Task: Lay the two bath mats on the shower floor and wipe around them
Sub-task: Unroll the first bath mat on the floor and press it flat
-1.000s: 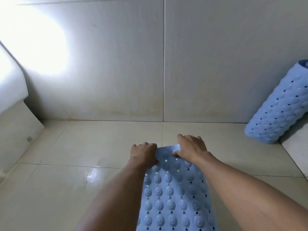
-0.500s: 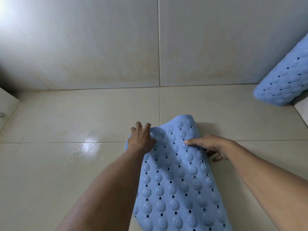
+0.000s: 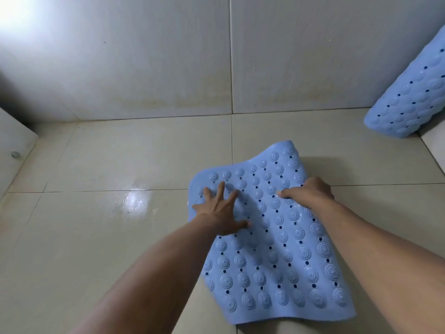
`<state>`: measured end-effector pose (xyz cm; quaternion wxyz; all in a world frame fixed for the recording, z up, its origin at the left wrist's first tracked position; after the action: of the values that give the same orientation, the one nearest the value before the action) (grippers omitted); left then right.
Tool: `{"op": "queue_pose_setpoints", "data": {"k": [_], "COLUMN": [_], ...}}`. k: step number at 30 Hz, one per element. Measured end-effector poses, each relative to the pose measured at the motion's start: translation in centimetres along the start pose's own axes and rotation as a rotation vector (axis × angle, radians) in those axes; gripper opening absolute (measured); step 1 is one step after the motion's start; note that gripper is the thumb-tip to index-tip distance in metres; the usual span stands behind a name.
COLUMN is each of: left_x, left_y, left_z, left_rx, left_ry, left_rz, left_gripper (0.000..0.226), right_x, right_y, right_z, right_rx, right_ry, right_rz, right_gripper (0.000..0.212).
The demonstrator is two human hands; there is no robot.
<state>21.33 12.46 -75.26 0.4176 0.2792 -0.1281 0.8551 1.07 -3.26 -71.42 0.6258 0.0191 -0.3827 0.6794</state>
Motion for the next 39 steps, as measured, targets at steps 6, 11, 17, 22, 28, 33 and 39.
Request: {"op": "queue_pose_setpoints", "data": {"k": [6,11,17,22,28,33,39], "left_x": [0.2,0.9,0.8,1.4,1.8,1.6,0.9], "left_y": [0.0,2.8,1.1,-2.5,-2.3,-0.7,-0.9], "left_z": [-1.4,0.4,-1.4,-1.2,-1.1,-2.2,-2.5], "left_rx": [0.055,-0.237,-0.176,-0.203,-0.298,-0.186,-0.193], "left_ry": [-0.09,0.233,0.066,0.013,0.08,-0.09,-0.095], "left_rz": [0.091,-0.289,-0.079,0.109,-0.019,0.016,0.016], "left_gripper": [0.121,0.108,0.121,0.124,0.126,0.133,0.135], "right_x": [1.1,0.4,-0.3,0.4,1.6,2.0,-0.5], "right_y": [2.8,1.5,-1.4,-1.8,-2.1,-1.7,2.0], "right_z": [2.5,0.9,-1.5,-1.7,-3.1,-2.3,0.0], "right_rx": [0.011,-0.139,-0.236,-0.124,-0.303,-0.398,-0.293], "right_ry": [0.234,0.003,-0.21,-0.169,-0.262,-0.319,-0.118], "right_rz": [-0.091,0.043,0.141,0.155,0.138,0.088,0.049], "right_gripper": [0.09,0.09,0.078,0.083,0.081,0.044,0.118]}}
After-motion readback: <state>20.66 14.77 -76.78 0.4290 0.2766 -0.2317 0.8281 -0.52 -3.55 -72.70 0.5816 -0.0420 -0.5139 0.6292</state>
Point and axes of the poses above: each hand's wrist, its own x-axis away from the middle knuckle, its own z-axis out of the back of the hand, y = z × x, the point moved 8 cm from there along -x, towards the middle knuckle, and after that the axes turned 11 degrees about z, right-handed, at the moved point
